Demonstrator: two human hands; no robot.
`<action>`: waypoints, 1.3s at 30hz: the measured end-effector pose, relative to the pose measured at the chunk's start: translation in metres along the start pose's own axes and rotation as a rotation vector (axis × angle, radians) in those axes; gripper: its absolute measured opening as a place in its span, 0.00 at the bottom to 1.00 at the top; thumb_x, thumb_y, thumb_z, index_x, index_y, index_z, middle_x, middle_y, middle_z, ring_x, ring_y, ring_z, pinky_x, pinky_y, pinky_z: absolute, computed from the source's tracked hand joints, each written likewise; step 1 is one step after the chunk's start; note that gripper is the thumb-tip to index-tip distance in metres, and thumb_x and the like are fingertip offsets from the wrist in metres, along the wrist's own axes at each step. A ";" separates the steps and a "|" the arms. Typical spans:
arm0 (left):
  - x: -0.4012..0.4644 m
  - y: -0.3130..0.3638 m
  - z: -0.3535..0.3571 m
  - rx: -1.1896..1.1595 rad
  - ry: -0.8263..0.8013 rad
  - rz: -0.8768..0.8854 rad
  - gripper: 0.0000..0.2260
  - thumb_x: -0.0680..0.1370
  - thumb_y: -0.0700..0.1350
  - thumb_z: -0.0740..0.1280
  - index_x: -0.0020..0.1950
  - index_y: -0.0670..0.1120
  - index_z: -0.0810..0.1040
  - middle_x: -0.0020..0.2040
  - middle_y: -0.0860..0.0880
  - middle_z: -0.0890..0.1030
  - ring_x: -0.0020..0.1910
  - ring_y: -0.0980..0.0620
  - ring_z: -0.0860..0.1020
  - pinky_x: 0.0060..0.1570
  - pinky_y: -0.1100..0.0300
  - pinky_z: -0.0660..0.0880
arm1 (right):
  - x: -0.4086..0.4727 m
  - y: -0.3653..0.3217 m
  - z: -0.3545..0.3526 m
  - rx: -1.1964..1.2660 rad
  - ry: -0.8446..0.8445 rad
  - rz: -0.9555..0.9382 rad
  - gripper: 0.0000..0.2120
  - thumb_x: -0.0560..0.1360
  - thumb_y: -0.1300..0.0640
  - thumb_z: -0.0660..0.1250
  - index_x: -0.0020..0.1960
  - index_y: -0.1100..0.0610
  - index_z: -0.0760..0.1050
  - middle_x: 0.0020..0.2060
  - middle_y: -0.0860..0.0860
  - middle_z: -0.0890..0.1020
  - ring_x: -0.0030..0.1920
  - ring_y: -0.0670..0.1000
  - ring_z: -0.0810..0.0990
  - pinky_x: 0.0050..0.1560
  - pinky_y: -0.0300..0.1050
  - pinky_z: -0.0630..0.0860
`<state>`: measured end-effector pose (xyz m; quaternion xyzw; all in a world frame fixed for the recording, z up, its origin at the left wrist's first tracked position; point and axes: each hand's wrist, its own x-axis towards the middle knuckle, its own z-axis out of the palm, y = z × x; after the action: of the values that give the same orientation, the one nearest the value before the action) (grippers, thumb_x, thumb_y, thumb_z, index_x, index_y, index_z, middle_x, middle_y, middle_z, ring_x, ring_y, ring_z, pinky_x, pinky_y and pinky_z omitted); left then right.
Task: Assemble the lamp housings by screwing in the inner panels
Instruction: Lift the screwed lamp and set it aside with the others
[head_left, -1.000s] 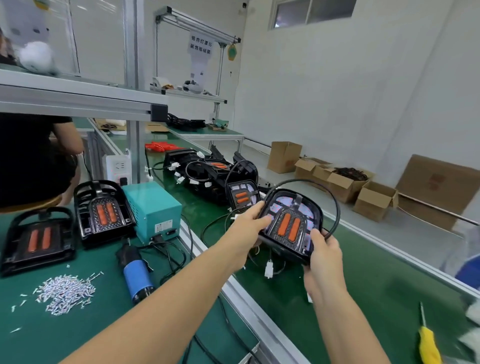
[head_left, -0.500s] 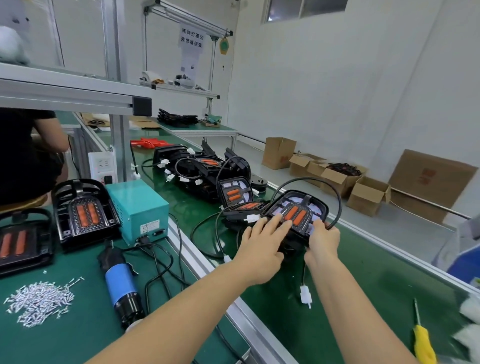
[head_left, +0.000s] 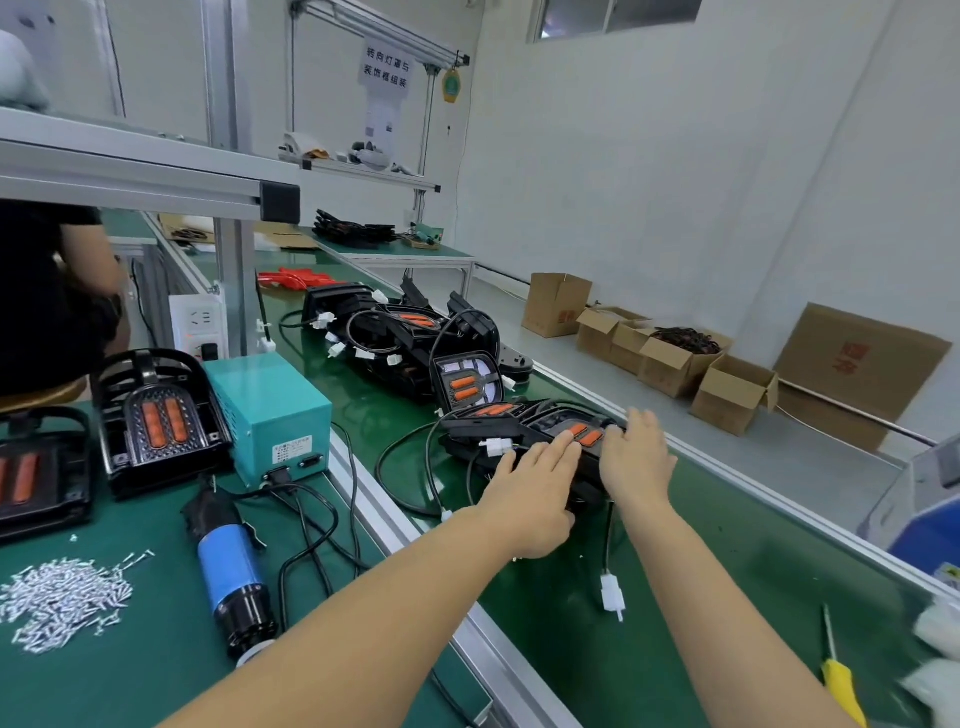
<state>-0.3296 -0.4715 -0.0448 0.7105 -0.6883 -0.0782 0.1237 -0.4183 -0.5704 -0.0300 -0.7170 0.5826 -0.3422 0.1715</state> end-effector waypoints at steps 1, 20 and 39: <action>0.000 0.000 0.001 0.009 0.005 0.003 0.34 0.81 0.47 0.58 0.78 0.47 0.39 0.78 0.52 0.38 0.77 0.51 0.43 0.75 0.47 0.42 | -0.004 -0.002 0.001 -0.064 -0.043 -0.093 0.17 0.83 0.58 0.51 0.68 0.58 0.70 0.72 0.55 0.69 0.73 0.56 0.64 0.74 0.59 0.50; -0.054 -0.048 -0.002 0.093 0.080 -0.285 0.30 0.82 0.60 0.45 0.78 0.48 0.40 0.79 0.51 0.39 0.77 0.49 0.38 0.70 0.42 0.32 | -0.054 -0.047 0.017 -0.509 -0.179 -0.417 0.28 0.83 0.41 0.39 0.79 0.50 0.52 0.79 0.50 0.53 0.79 0.51 0.48 0.72 0.66 0.35; -0.252 -0.138 -0.005 0.257 0.066 -0.688 0.29 0.81 0.61 0.43 0.78 0.51 0.38 0.78 0.55 0.39 0.77 0.49 0.37 0.71 0.41 0.33 | -0.219 -0.128 0.099 -0.339 -0.637 -0.761 0.32 0.81 0.36 0.39 0.80 0.50 0.45 0.80 0.48 0.47 0.79 0.48 0.43 0.72 0.62 0.30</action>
<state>-0.2057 -0.2171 -0.0942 0.9123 -0.4088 -0.0053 0.0221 -0.2768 -0.3438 -0.0814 -0.9641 0.2471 -0.0462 0.0853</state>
